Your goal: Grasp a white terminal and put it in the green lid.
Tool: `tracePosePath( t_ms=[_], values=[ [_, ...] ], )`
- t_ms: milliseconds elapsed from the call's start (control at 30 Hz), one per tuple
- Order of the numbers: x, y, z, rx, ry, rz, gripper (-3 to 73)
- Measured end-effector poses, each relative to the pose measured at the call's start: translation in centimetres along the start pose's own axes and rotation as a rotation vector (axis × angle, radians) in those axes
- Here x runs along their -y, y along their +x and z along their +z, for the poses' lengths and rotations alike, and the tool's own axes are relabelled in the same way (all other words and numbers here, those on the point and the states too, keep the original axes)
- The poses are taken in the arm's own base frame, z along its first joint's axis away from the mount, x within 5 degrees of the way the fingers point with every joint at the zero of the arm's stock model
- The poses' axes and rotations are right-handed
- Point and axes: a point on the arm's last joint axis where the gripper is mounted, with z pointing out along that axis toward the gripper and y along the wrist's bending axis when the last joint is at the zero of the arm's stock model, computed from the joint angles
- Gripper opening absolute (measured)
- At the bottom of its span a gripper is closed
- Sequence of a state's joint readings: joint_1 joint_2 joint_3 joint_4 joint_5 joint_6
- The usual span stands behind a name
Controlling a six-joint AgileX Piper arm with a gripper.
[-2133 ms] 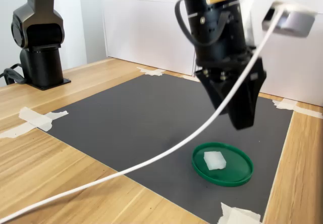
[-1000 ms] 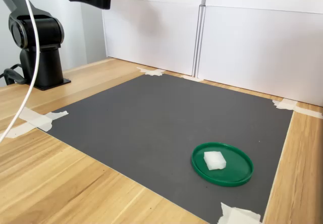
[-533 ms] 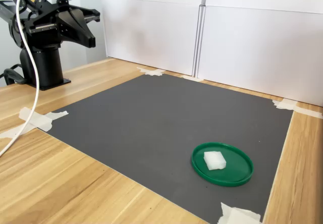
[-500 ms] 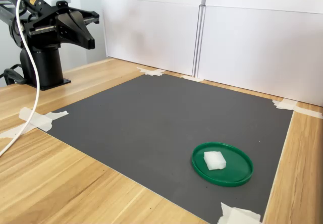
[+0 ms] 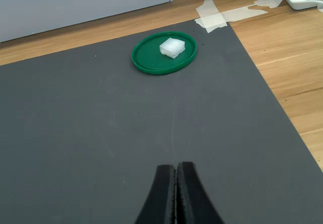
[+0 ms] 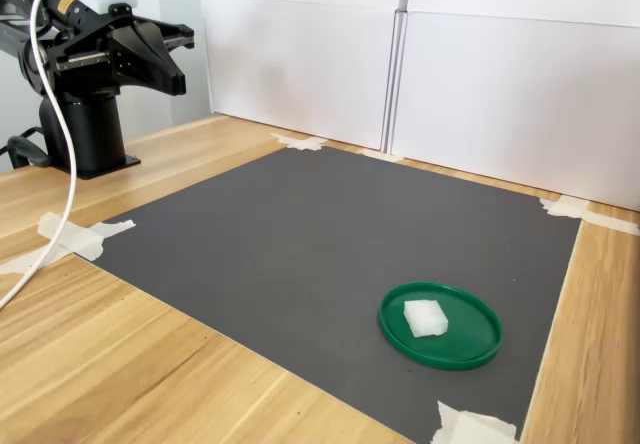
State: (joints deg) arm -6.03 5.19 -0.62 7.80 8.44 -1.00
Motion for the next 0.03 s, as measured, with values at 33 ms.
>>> tracePosePath(
  t_ms=[33],
  values=[
    [0.00, 0.01, 0.00, -0.001, 0.000, 0.000, -2.1]
  ],
)
